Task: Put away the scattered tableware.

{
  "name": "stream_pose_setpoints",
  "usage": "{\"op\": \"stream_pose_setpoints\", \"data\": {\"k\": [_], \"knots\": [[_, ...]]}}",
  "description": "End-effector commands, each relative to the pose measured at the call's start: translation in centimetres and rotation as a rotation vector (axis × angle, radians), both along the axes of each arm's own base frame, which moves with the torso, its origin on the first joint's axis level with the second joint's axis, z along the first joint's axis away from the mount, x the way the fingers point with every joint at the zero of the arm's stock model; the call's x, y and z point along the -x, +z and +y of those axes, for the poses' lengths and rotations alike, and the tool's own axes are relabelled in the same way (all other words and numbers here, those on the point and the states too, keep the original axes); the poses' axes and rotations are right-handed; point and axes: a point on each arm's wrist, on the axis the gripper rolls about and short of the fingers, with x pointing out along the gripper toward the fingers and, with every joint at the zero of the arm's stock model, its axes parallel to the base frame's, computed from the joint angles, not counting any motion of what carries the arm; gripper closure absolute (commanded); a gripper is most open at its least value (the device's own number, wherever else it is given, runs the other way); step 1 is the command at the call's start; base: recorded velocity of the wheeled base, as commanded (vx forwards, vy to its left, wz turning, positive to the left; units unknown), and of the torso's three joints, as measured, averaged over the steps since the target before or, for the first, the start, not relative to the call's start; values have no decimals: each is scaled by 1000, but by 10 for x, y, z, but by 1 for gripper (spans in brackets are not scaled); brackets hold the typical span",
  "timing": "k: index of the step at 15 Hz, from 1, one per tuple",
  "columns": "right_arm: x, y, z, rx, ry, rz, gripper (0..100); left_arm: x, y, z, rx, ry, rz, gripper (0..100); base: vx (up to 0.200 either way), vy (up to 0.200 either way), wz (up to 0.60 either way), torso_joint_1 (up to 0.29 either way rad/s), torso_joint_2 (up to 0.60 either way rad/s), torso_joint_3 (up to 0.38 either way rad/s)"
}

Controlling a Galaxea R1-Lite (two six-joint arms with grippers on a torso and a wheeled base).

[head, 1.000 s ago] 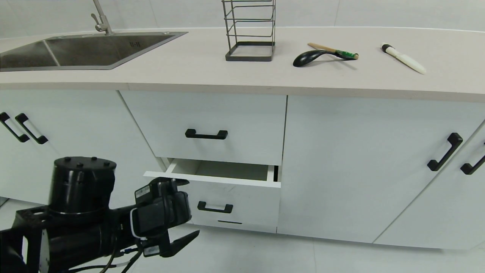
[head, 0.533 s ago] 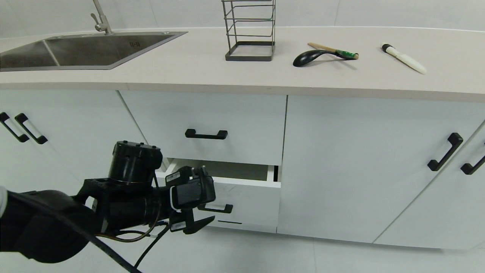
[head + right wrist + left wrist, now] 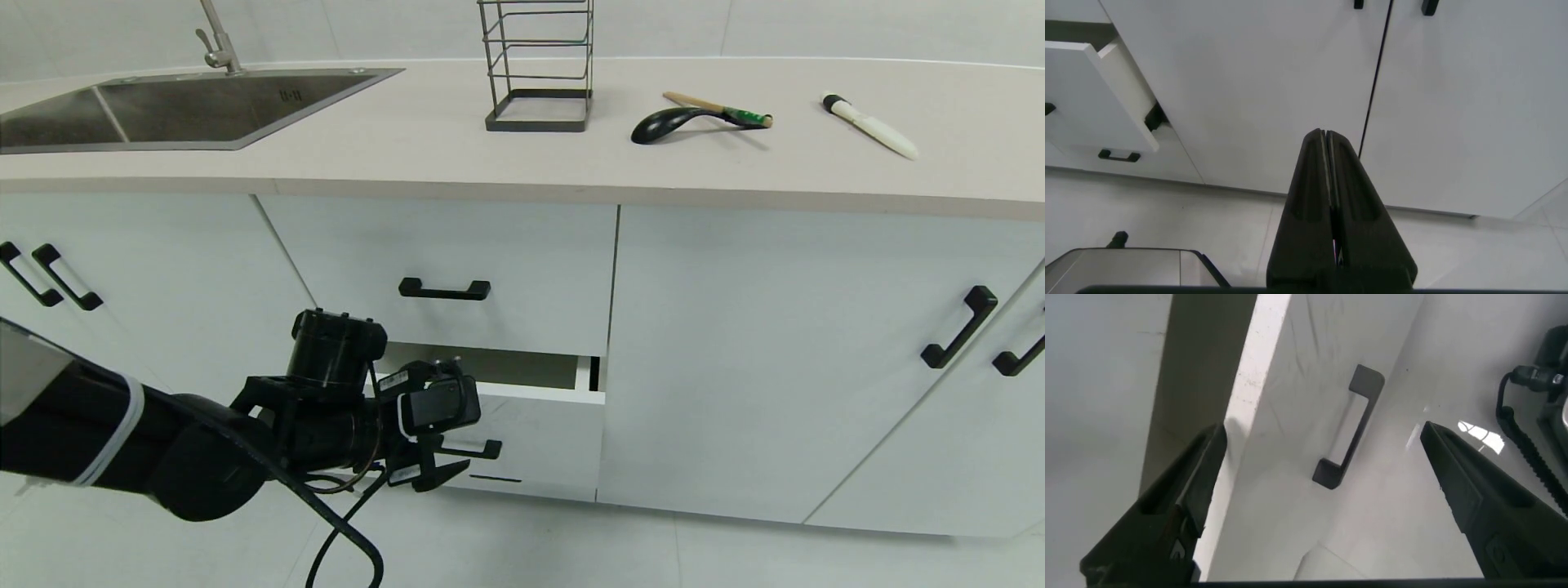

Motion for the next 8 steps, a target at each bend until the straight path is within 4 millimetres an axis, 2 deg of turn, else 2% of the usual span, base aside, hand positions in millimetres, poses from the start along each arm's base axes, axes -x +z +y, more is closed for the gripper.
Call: {"op": "stream_pose_setpoints", "data": {"k": [1, 8], "knots": [[0, 0, 0, 0, 1, 1, 100, -4, -9, -1, -10, 0, 25, 0, 0, 0, 0, 0, 0, 0], [0, 0, 0, 0, 1, 1, 100, -10, -29, 1, -47, -1, 73, 0, 0, 0, 0, 0, 0, 0]]}}
